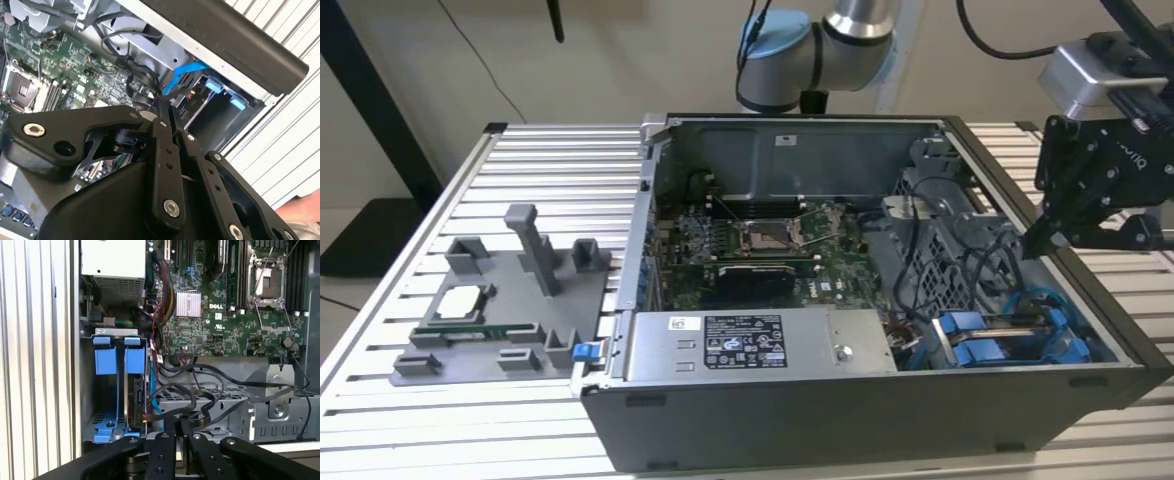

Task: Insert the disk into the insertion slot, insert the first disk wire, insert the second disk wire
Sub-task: 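Insert the second disk wire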

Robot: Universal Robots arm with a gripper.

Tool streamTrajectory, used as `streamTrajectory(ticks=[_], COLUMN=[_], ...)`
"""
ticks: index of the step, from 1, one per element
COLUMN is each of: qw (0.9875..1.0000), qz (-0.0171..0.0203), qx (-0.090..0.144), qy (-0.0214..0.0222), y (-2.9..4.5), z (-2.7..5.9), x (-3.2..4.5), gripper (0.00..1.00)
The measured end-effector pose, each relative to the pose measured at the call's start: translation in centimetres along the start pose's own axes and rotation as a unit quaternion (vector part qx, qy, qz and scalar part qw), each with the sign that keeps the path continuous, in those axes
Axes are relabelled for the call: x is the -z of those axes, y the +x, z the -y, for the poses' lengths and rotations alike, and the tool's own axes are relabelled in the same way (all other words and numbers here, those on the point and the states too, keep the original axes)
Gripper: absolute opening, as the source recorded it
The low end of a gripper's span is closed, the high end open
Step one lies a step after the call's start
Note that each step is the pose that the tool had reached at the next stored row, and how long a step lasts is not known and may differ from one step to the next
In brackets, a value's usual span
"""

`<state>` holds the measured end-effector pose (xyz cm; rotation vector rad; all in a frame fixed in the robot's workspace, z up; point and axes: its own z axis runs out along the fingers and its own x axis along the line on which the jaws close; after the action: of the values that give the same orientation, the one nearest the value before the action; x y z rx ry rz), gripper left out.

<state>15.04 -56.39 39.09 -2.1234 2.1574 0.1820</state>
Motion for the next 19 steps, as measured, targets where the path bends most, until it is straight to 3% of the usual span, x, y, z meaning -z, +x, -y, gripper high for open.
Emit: streamTrajectory(ticks=[8, 10, 14, 17, 19], qw=[1.0000, 1.0000, 0.9999, 0.9998, 0.9998], qz=[-0.0004, -0.0039, -0.0155, -0.0195, -0.0201], qx=[0.000, 0.000, 0.000, 0.000, -0.001], qy=[0.0000, -0.0001, 0.0000, 0.0000, 0.0001], y=[0.69, 0.92, 1.65, 2.01, 2.26], z=[-1.88, -1.99, -2.08, -2.28, -2.48], x=[0.09, 0.06, 0.07, -0.08, -0.33], gripper=[0.00, 0.00, 0.00, 0.00, 0.00])
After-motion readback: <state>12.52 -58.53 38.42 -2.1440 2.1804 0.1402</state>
